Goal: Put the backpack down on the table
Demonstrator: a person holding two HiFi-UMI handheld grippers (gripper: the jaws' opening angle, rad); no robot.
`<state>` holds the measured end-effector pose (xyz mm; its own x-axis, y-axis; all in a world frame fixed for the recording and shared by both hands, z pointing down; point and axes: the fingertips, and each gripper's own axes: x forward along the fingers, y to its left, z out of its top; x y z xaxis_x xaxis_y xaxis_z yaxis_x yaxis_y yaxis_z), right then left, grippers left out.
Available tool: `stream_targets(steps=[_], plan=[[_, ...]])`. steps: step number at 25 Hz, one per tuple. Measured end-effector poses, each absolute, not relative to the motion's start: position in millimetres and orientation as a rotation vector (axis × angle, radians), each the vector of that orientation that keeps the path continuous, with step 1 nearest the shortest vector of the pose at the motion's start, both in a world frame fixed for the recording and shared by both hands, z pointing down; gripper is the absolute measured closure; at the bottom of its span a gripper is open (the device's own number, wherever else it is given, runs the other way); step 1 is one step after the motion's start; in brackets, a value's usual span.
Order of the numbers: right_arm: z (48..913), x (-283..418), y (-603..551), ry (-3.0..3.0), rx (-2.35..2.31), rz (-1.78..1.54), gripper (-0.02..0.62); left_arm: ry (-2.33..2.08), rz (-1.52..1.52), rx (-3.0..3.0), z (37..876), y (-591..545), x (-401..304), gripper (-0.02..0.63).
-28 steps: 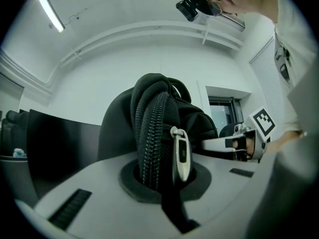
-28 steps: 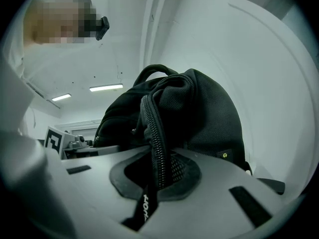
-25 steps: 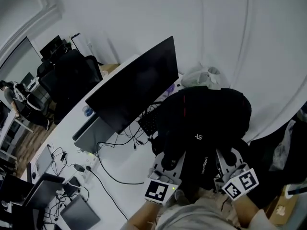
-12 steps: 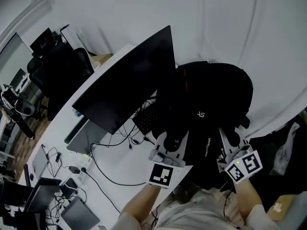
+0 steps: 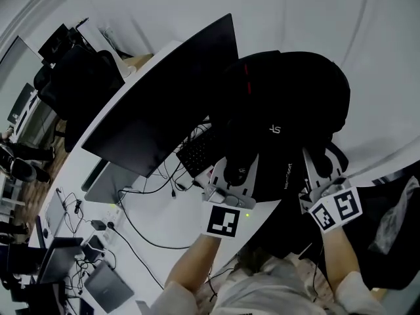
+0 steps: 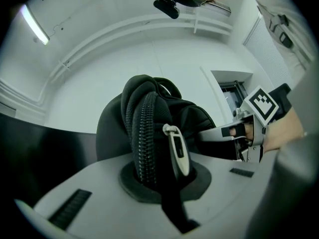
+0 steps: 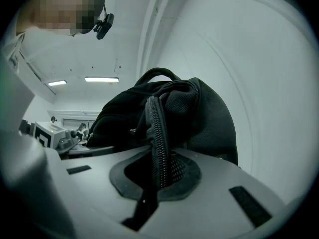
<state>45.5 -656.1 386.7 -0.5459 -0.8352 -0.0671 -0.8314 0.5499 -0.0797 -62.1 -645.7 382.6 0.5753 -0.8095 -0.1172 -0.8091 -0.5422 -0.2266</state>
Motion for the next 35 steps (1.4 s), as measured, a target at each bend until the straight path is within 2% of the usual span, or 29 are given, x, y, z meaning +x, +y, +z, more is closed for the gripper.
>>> stream_targets(steps=[13,26,35], plan=[[449,51,-693,2.642,-1.473,-0.179,0.575,1.49,0.004,-2.638,448,-688,-59,0.591],[483,47,-680,2.589,-1.492,-0.101,0.572,1.544,0.066,-2.669,487,-683,-66,0.591],[484,46,-665,2.593,-1.493,-0.063,0.571,1.532,0.101,-2.694,485,-666,-67,0.584]])
